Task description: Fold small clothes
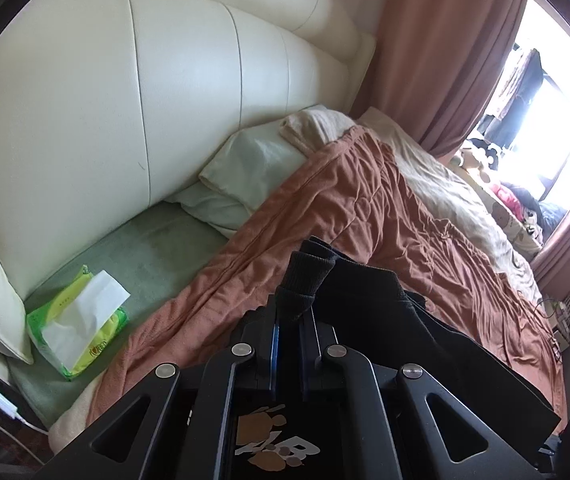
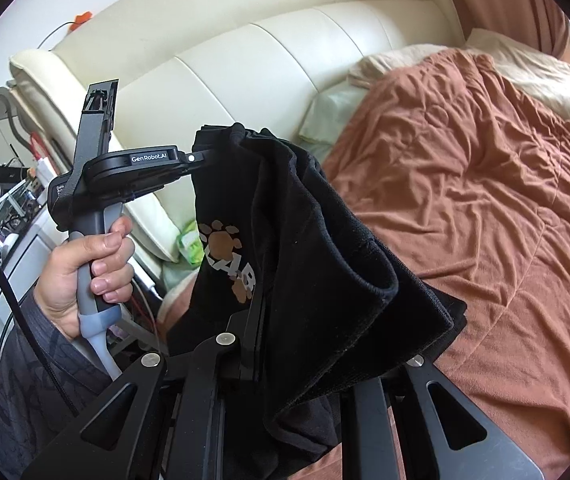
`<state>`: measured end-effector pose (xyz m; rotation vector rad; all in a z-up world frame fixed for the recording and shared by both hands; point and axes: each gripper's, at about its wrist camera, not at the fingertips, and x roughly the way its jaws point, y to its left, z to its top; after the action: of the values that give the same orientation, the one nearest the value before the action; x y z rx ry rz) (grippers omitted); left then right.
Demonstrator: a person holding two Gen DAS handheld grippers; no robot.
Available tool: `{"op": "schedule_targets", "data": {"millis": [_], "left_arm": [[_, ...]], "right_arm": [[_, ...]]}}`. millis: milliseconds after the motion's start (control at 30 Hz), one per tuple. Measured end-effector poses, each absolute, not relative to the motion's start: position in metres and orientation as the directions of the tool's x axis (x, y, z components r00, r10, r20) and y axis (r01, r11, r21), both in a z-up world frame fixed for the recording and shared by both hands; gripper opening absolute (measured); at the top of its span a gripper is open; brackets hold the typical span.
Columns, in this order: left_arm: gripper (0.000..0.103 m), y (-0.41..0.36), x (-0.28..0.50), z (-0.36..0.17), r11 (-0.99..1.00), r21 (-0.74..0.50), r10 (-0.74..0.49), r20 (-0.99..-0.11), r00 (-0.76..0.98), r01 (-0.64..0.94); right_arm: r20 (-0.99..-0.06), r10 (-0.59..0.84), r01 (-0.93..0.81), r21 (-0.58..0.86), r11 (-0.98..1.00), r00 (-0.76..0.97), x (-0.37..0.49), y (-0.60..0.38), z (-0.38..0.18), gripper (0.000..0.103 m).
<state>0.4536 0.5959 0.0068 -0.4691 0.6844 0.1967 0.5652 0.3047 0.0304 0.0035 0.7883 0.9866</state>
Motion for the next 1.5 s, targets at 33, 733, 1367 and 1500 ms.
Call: {"op": "schedule_targets", "data": {"millis": [33,733,1367,1500], "left_arm": [[0.007,0.597,0.459,0.001,0.878,-0.346,0.024,-0.658,0.753,-0.331],[0.047,0.586,0.473,-0.081,0.874,-0.263,0.060,-0.777,0.627,-0.409],[0.103,0.476,0.367,-0.003,0.921,-0.209,0.087,-0.711,0.698,-0.328],[0.103,0.448,0.344,0.013,0.924,-0.192,0.099,-0.713,0.694,-0.330]], "right_arm": [[-0.596,0.745,-0.740,0.349,0.575,0.298,0.572,0.307,0.025,0.011],[-0.782,0.504,-0.467,0.314,0.826,0.366,0.660,0.274,-0.082,0.048],[-0.710,0.545,-0.588,0.226,0.777,0.447,0.560,0.178,0.028,0.103],[-0.700,0.561,-0.611,0.222,0.760,0.442,0.532,0.151,0.047,0.103]]}}
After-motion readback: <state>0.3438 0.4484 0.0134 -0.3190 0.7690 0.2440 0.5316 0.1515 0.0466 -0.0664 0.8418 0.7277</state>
